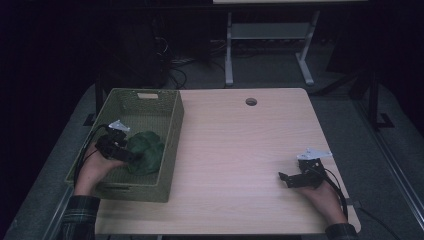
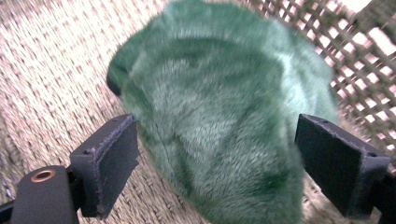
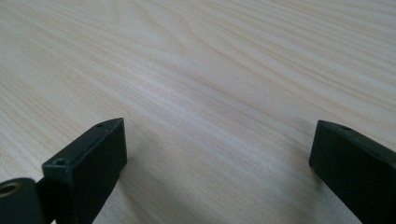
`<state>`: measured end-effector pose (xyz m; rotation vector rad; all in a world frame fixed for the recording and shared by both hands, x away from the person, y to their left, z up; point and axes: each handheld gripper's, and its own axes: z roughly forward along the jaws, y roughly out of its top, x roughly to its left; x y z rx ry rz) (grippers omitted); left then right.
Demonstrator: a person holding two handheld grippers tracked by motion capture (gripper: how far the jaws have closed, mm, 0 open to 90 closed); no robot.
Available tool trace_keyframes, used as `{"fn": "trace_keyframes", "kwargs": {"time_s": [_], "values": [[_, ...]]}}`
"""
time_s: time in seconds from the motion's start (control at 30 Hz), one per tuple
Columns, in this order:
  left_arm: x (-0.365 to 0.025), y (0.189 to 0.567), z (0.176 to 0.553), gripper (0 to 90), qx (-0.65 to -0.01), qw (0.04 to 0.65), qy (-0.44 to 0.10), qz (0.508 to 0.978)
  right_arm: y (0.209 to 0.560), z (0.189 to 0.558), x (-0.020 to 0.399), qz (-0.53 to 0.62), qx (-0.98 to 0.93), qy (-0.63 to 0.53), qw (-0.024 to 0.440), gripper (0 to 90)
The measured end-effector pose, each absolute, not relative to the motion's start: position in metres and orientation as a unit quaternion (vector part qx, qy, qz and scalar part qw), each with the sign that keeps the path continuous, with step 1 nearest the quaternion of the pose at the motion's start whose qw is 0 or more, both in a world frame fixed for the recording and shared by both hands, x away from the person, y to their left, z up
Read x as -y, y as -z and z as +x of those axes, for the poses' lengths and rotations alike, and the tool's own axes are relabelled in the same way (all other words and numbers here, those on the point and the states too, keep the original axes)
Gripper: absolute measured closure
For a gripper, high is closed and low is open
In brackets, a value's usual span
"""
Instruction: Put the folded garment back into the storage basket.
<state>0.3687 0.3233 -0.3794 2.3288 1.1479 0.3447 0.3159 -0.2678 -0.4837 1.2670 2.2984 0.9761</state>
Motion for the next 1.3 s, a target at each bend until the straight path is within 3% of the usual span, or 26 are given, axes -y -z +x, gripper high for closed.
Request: {"fn": "trace_keyframes", "kwargs": {"time_s": [0.37,0.83,1.3], "values": [[-0.314,0.353,0.369,13.9,-0.412,0.279,-0.140,0.856,0.484,0.316,0.268,0.446,-0.809,-0.343,0.170,3.7],[-0.283,0.317,0.359,14.6,-0.386,0.349,-0.149,0.841,0.484,0.316,0.268,0.446,-0.809,-0.344,0.170,3.7],[-0.213,0.305,0.354,14.7,-0.329,0.395,-0.132,0.848,0.484,0.316,0.268,0.446,-0.809,-0.343,0.172,3.8]]}}
